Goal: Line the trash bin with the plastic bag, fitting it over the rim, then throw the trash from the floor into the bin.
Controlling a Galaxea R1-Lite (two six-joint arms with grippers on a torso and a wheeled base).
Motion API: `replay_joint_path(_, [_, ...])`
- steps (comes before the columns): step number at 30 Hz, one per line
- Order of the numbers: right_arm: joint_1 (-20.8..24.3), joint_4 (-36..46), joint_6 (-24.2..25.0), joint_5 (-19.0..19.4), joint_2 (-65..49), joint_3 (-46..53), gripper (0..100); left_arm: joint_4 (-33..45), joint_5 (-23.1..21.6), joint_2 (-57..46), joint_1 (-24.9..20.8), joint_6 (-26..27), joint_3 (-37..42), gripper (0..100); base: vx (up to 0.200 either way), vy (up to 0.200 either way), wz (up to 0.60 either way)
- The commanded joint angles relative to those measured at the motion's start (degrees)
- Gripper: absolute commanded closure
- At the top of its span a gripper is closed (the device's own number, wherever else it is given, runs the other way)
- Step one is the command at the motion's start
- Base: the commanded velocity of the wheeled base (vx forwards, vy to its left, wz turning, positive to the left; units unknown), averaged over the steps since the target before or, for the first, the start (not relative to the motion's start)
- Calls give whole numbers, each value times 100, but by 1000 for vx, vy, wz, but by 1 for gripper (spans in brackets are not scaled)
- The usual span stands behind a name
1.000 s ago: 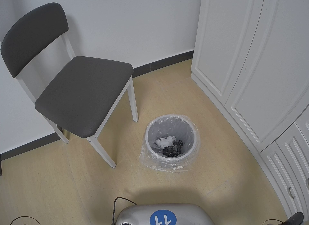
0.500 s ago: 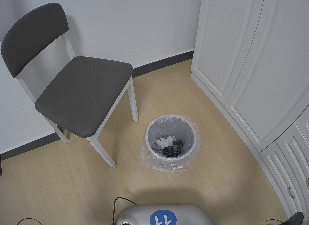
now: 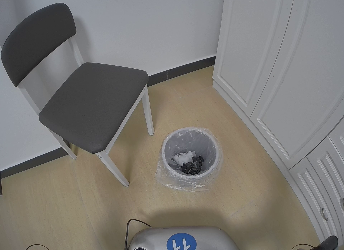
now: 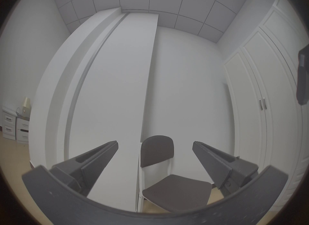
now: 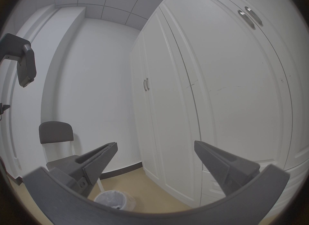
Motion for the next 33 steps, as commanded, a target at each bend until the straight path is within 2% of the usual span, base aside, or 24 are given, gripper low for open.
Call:
replay_joint_path(1, [1, -8, -14, -28, -60, 99, 0, 186, -5, -622, 152, -42, 364, 0, 0, 0, 0])
replay_joint_path(4, [1, 10, -14, -28, -60, 99, 0, 239, -23, -719, 187, -33, 557, 0, 0, 0, 0])
replay_joint_path(8, [1, 1, 22, -45, -60, 99, 0, 186, -58, -781, 205, 2, 1269, 0, 0, 0, 0])
replay_joint_path(12, [1, 19, 13, -256, -60, 99, 0, 134, -75, -781, 205, 19, 1849, 0, 0, 0, 0])
replay_joint_path(18, [1, 19, -31, -265, -60, 99, 0, 854, -102, -789, 214, -86, 1937, 0, 0, 0, 0])
replay_joint_path(22, [1, 27, -110, -309, -60, 99, 0, 1716, -102, -798, 214, -192, 1937, 0, 0, 0, 0])
replay_joint_path(25, [1, 230, -128, -520, -60, 99, 0, 2050, -93, -798, 214, -192, 1937, 0, 0, 0, 0])
replay_joint_path(26, [1, 458, -181, -810, -60, 99, 0, 2269, -93, -807, 214, -192, 1937, 0, 0, 0, 0])
replay_joint_path(29, [1, 695, -295, -1197, -60, 99, 0, 2516, -84, -798, 214, -332, 1937, 0, 0, 0, 0])
replay_joint_path(33, [-8, 792, -348, -1320, -60, 90, 0, 2533, -111, -798, 214, -543, 1937, 0, 0, 0, 0])
